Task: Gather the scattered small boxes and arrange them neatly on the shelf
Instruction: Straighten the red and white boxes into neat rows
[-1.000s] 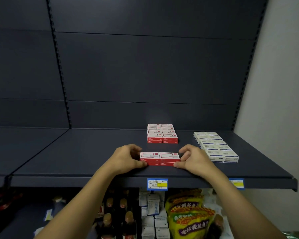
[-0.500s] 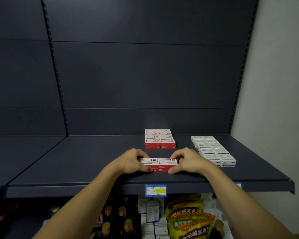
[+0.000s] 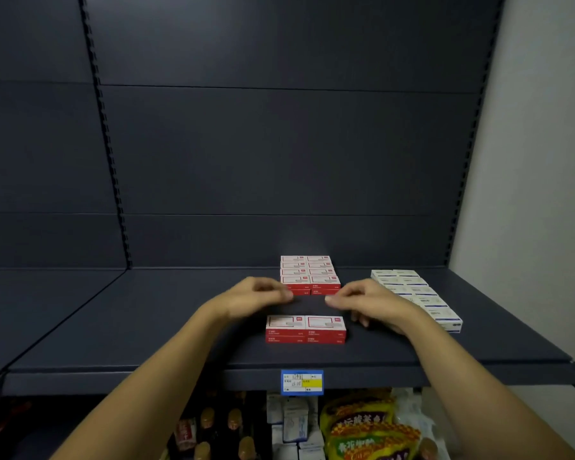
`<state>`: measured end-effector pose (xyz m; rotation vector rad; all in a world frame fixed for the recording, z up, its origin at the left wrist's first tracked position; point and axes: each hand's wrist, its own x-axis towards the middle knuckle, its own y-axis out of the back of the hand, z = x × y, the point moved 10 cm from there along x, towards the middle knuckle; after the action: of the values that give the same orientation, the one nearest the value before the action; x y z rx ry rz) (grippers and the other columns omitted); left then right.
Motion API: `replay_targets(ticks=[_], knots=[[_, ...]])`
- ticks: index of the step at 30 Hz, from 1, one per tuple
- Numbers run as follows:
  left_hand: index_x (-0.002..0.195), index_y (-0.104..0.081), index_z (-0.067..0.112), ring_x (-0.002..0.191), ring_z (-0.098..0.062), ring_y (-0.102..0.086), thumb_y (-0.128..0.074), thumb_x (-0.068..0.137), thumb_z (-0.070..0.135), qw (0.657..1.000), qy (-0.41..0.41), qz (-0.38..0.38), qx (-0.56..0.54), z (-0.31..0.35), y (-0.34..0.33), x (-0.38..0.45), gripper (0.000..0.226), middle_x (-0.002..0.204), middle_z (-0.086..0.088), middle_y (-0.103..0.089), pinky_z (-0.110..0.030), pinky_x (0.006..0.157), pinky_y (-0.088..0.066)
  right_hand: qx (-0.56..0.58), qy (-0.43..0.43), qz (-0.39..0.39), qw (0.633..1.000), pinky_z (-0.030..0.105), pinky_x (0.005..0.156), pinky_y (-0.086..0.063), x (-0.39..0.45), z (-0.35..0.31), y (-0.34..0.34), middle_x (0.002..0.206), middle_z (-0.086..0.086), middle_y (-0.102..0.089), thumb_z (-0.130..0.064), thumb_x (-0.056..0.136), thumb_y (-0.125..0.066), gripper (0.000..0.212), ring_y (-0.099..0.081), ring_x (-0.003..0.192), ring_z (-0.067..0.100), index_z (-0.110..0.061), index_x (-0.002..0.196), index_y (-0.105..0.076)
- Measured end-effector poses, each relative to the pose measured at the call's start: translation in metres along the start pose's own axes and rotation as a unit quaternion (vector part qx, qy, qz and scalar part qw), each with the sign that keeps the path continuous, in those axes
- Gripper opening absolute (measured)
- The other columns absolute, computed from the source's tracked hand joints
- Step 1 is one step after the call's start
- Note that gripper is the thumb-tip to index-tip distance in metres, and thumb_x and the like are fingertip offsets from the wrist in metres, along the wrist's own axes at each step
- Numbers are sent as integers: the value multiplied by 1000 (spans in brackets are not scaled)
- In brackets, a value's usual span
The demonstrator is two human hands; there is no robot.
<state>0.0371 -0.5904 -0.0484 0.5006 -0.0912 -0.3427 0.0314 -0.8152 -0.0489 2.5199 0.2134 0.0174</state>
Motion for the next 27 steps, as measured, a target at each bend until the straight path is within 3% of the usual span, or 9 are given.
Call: replay_targets(ticks=[4, 8, 12, 14, 16, 23, 27], knots=[[99, -70, 3, 78, -19, -63, -60, 99, 17, 980, 78, 165, -85, -21, 37, 31, 18, 86, -9, -67, -35, 76, -57, 62, -38, 131, 989, 29, 50, -46, 33, 12, 26, 74, 7, -71, -41, 84, -76, 31, -55, 55, 16, -10, 86, -72], [82, -74, 2, 73, -26, -72, -73, 87, 18, 969, 144, 193, -54, -46, 37, 64, 17, 77, -11, -74, -45, 81, -62, 51, -86, 235, 967, 35, 64, -57, 54, 20, 41, 71, 7, -71, -29, 77, -81, 20, -60, 54, 19, -12, 79, -70], [83, -74, 5, 71, -22, -73, -80, 81, 23, 957, 166, 239, -13, -42, 39, 76, 19, 78, -10, -75, -34, 73, -62, 32, -127, 252, 959, 30, 59, -55, 71, 25, 41, 71, 9, -72, -29, 69, -84, 25, -62, 52, 22, -9, 70, -68], [88, -71, 4, 66, -21, -70, -82, 81, 22, 954, 178, 240, -9, -40, 37, 81, 22, 82, -11, -74, -29, 59, -57, 23, -153, 244, 957, 28, 56, -56, 77, 30, 38, 70, 8, -72, -29, 72, -83, 26, -65, 52, 20, -7, 77, -71], [91, -68, 3, 64, -21, -69, -83, 81, 20, 954, 183, 239, -1, -38, 35, 84, 25, 83, -12, -73, -28, 55, -55, 23, -167, 234, 958, 22, 51, -49, 82, 33, 34, 72, 8, -73, -28, 76, -82, 26, -66, 51, 18, -7, 85, -72], [91, -65, 6, 69, -22, -73, -85, 80, 24, 945, 192, 264, 8, -42, 36, 89, 30, 91, -11, -72, -36, 72, -63, 35, -179, 238, 954, 17, 39, -41, 84, 29, 27, 82, 8, -73, -20, 83, -77, 20, -68, 54, 17, -6, 95, -70], [88, -61, 7, 70, -22, -73, -83, 83, 26, 941, 192, 276, 38, -36, 37, 86, 29, 95, -11, -69, -36, 72, -63, 27, -180, 243, 953, 18, 41, -44, 81, 28, 26, 81, 8, -72, -19, 84, -76, 17, -67, 54, 17, -6, 94, -71]])
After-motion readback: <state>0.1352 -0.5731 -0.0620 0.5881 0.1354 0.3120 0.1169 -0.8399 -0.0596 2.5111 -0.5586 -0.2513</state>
